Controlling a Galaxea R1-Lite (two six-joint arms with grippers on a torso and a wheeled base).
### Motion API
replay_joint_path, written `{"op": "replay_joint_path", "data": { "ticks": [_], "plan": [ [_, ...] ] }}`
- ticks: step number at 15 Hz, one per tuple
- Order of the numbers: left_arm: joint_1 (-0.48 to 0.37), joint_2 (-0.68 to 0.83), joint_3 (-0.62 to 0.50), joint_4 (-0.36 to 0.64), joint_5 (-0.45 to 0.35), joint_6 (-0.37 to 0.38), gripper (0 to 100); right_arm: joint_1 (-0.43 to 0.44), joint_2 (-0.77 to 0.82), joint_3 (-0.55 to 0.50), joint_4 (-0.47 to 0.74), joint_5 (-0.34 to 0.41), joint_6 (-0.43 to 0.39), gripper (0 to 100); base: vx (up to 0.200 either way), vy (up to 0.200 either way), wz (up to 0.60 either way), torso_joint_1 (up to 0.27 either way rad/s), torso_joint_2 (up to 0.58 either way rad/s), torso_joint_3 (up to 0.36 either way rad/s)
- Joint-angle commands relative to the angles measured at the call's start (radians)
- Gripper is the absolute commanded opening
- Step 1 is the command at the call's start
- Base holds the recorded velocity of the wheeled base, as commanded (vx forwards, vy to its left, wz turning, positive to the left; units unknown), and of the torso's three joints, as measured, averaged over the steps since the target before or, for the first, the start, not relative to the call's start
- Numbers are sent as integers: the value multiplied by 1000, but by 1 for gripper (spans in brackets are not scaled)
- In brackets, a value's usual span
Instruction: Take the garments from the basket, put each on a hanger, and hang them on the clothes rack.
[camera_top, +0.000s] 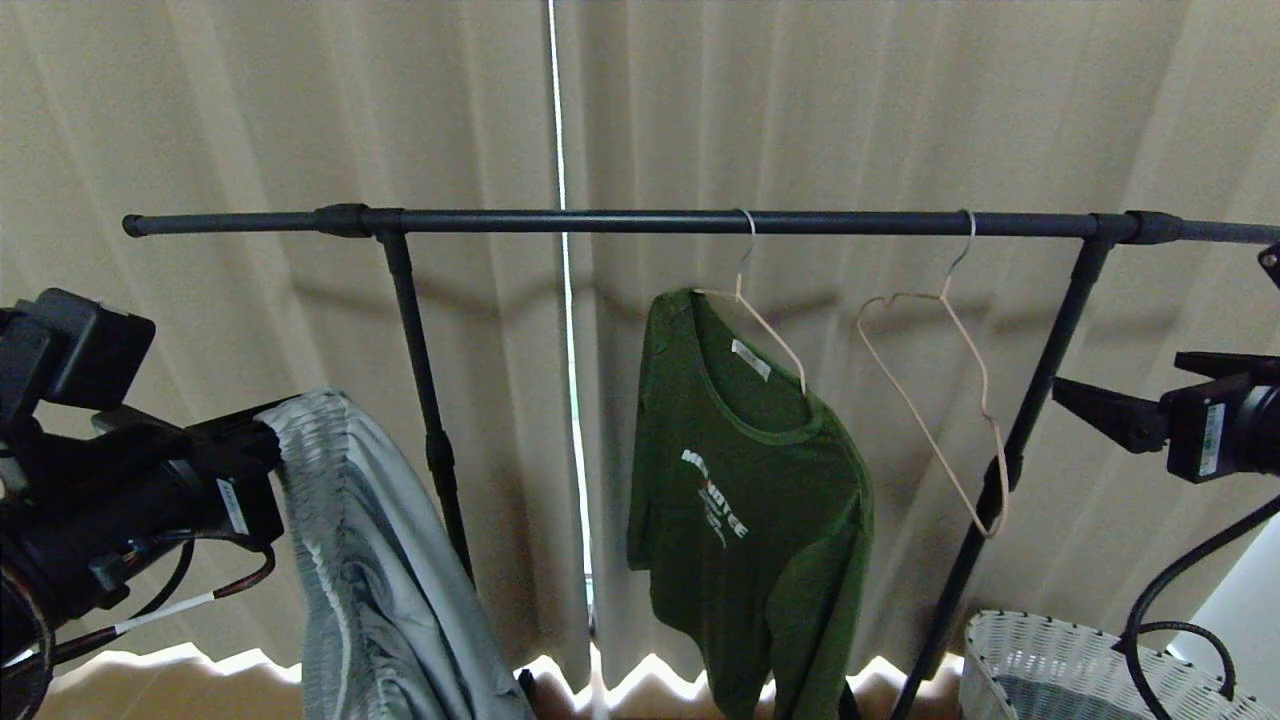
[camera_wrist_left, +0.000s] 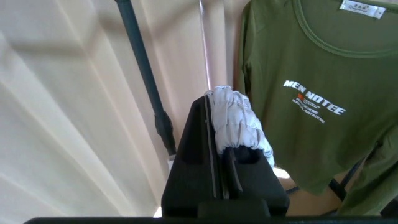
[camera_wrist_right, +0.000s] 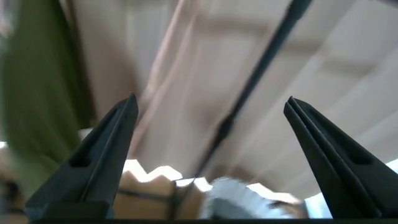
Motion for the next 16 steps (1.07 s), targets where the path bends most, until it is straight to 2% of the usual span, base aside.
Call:
{"op": "replay_joint_path", "data": {
  "ticks": [1,4,7,9,16],
  "plan": [
    [0,-1,-1,0,0,-1,0,35,98,-94,102,-34,57,100,0,0,0,0,0,0],
    [0,2,-1,0,0,-1,0,52,208,-112,124,-93,104,100,0,0,0,0,0,0],
    [0,5,1,0,0,-1,0,55,309,-200,138,-125,189,100,0,0,0,0,0,0],
    [0,7,5,0,0,1,0,58,351,-227,134,-126,197,100,0,0,0,0,0,0],
    [0,0,11,0,0,2,0,59,363,-227,138,-126,238,100,0,0,0,0,0,0]
  ]
}}
